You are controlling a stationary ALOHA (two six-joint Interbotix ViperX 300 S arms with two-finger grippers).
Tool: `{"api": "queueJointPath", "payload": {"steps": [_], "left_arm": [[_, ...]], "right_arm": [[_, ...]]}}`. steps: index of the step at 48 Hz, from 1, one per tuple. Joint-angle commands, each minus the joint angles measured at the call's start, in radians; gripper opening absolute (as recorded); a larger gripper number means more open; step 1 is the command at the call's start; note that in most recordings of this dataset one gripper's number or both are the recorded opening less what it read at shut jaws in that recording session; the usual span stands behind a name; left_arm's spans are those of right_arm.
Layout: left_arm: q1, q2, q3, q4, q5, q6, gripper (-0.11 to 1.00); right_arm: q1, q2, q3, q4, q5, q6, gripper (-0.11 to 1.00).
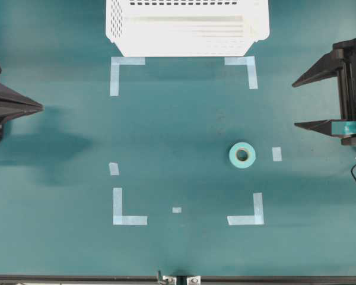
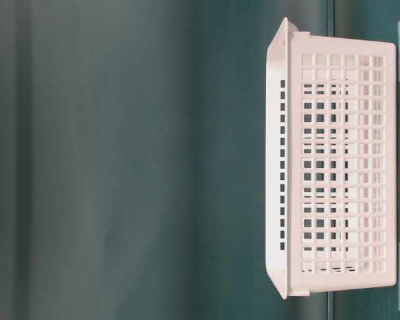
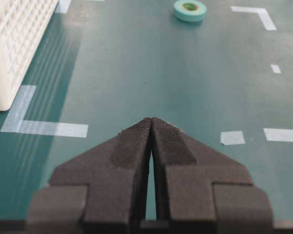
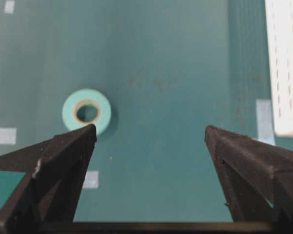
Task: Put the tape into the white basket.
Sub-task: 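Move the right gripper over the teal tape roll and lower it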
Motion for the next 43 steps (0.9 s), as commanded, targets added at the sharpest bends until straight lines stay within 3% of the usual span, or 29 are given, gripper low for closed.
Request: {"api": "queueJointPath", "payload": {"steps": [1, 19, 43], "left_arm": [[0.002, 0.014, -0.025, 0.002, -0.003, 0.002, -0.11], [0.002, 0.014, -0.025, 0.003, -0.002, 0.002, -0.11], [0.002, 0.015, -0.025, 0.002, -0.002, 0.002, -0.11]], "right_arm": [[0.003, 0.031, -0.051, 0.0, 0.031, 0.026, 0.99], [0.02, 0.186, -0.158, 0.002, 0.072, 0.04, 0.98], [0.041, 0.341, -0.23, 0.018, 0.117, 0.052, 0.98]]}}
